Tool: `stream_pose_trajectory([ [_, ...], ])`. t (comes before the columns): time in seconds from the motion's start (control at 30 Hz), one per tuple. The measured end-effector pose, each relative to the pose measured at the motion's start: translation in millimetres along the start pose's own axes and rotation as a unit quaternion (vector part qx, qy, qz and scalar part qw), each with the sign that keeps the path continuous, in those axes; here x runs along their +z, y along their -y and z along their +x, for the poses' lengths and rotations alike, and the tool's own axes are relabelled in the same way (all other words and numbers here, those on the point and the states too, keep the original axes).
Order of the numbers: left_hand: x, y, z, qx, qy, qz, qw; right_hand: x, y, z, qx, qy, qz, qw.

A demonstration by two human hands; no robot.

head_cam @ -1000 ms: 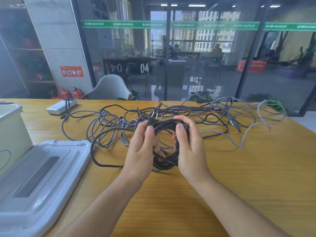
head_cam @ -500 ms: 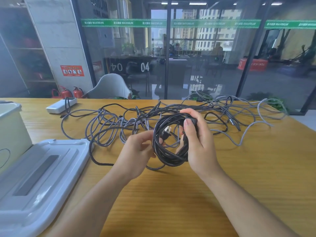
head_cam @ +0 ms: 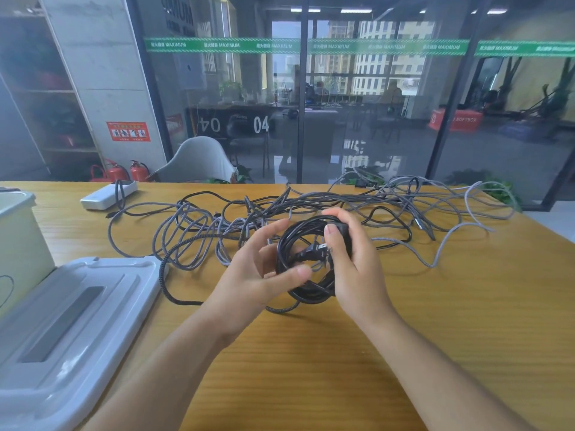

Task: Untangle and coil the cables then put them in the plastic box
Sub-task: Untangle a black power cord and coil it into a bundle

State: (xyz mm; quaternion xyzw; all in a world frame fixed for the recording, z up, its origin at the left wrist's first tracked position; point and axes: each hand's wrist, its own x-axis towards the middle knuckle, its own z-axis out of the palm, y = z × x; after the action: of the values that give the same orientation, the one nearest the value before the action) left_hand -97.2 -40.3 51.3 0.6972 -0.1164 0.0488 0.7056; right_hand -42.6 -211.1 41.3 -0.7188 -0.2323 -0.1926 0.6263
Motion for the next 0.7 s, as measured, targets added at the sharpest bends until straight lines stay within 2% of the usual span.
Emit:
stream_pose_trajectory([
  [0.17, -1, 7, 3, 0.047, -0.087, 0.099, 0.990, 5, 3, -5, 0.012, 0.073, -0.015, 0.997],
  [0.3, -6, 13, 5, 0.113, -0.132, 0.217, 0.961, 12, 6, -9, 0.004, 0.098, -0.007, 0.995],
  [0.5, 1, 8, 4, 0.174, -0.184, 0.239, 0.937, 11, -3, -6, 0.016, 0.069, -0.052, 0.996],
  [0.7, -9, -3, 5, 0.146, -0.262, 0.135, 0.944, 2, -19, -1, 0.029, 0.069, -0.099, 0.992],
])
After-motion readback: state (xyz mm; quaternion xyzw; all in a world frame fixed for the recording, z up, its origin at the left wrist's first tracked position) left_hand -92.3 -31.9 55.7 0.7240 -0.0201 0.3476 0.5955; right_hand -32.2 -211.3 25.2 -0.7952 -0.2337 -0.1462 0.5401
